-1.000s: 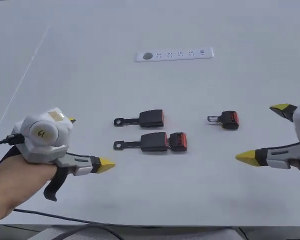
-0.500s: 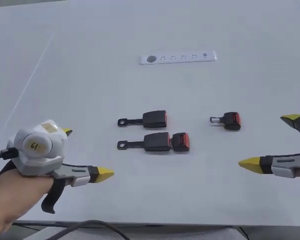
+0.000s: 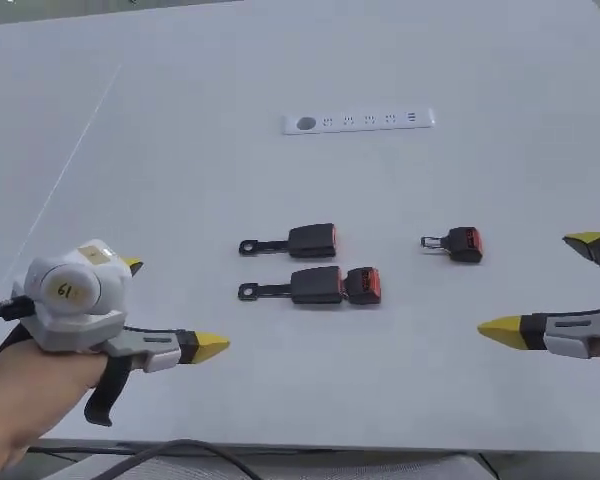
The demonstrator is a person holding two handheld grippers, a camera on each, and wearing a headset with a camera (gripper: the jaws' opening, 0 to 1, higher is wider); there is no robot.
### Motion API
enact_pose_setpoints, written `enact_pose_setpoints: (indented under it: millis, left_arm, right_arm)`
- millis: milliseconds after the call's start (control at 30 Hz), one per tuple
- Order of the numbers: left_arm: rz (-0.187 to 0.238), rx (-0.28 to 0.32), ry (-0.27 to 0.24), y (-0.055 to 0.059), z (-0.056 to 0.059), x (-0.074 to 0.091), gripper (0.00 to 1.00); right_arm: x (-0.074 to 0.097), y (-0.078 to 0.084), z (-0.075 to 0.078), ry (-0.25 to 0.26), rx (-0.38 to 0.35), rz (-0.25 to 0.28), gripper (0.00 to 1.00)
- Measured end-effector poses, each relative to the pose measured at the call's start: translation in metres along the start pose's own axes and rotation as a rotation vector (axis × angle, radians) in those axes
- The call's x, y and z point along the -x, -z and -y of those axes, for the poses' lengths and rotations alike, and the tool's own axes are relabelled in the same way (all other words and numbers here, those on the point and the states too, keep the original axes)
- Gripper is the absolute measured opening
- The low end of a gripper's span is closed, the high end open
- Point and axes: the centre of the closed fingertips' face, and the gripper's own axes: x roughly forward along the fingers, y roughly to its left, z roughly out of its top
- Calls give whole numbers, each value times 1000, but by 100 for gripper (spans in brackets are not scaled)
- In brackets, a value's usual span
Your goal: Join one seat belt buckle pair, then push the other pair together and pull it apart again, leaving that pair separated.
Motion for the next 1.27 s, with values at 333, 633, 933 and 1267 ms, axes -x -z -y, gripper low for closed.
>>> enact_pose_setpoints:
  millis: [333, 633, 933, 1267]
  left_arm:
    - [-22, 5, -11, 15, 0, 4, 100]
    - [-9, 22, -8, 13, 0, 4, 100]
    - [-4, 15, -22, 10, -1, 5, 100]
    - [-9, 15, -16, 16, -3, 5, 100]
  right_arm:
    - [-1, -2, 4, 12, -21, 16, 100]
    - [1, -1, 1, 10, -26, 19, 100]
    - [4, -2, 4, 25, -41, 28, 100]
    - [4, 1, 4, 30, -44, 23, 100]
